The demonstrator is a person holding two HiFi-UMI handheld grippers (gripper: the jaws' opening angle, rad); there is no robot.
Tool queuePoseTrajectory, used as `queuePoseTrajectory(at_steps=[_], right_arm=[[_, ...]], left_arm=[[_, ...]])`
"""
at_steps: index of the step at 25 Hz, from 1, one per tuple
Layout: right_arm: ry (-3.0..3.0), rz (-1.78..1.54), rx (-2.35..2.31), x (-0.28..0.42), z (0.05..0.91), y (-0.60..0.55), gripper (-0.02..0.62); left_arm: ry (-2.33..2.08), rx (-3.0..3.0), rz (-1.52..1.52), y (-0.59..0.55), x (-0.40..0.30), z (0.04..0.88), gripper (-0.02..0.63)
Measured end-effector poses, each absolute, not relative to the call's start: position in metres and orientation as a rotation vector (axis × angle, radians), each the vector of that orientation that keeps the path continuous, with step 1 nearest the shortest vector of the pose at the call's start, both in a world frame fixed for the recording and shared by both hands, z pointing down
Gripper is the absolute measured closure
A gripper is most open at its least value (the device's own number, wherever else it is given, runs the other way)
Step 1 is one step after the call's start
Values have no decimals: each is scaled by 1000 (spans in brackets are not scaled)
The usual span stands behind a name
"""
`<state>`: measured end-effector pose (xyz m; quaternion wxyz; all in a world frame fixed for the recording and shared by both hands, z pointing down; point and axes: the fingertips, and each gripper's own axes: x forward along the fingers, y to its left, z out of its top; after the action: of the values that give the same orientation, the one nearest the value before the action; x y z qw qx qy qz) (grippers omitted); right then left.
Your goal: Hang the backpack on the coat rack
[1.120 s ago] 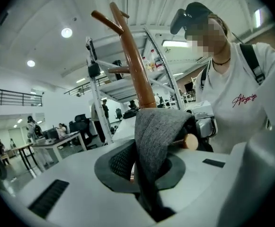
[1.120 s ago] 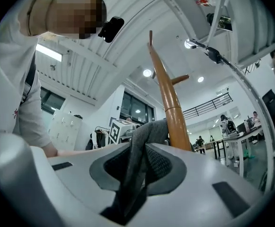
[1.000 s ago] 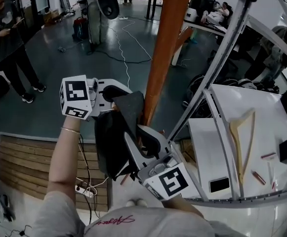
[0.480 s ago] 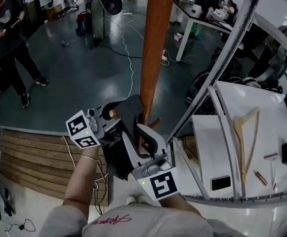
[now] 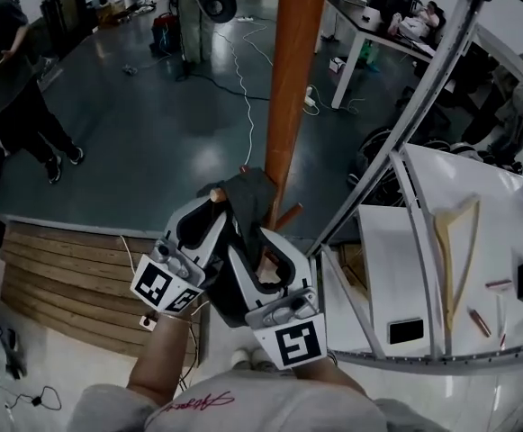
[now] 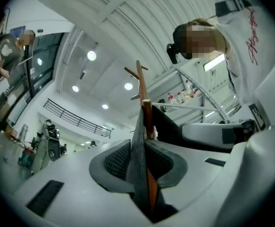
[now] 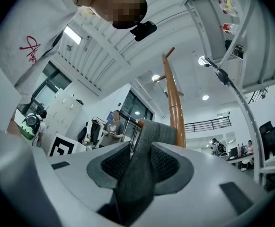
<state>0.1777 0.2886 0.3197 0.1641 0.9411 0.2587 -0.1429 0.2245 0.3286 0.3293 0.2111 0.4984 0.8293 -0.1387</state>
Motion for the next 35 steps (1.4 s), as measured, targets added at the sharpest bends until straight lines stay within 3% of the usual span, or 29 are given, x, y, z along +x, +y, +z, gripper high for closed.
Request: queuePoseTrajectory(at_steps=[5,8,13,19,29,35], right_arm=[[777,-385,2713,164,337,281,469],[792,-364,2714,153,344,275,545],[760,-355,2730,136,344,251,561],[684,-386,2715,95,337,199,561],[622,-405,2766,-45,343,62,561],[612,-394,2735,-80,336,31,561]], left_arm=[[2207,1562,-394,301,234,348,534],[2156,1678,-349,283,238,359,558],[2159,1728,-351,238,219,357,589],[2246,1724,-310,189,160,368,589],[2203,1773,-219,57,8,380,589],[2191,1783,-190,28,-26,369,589]])
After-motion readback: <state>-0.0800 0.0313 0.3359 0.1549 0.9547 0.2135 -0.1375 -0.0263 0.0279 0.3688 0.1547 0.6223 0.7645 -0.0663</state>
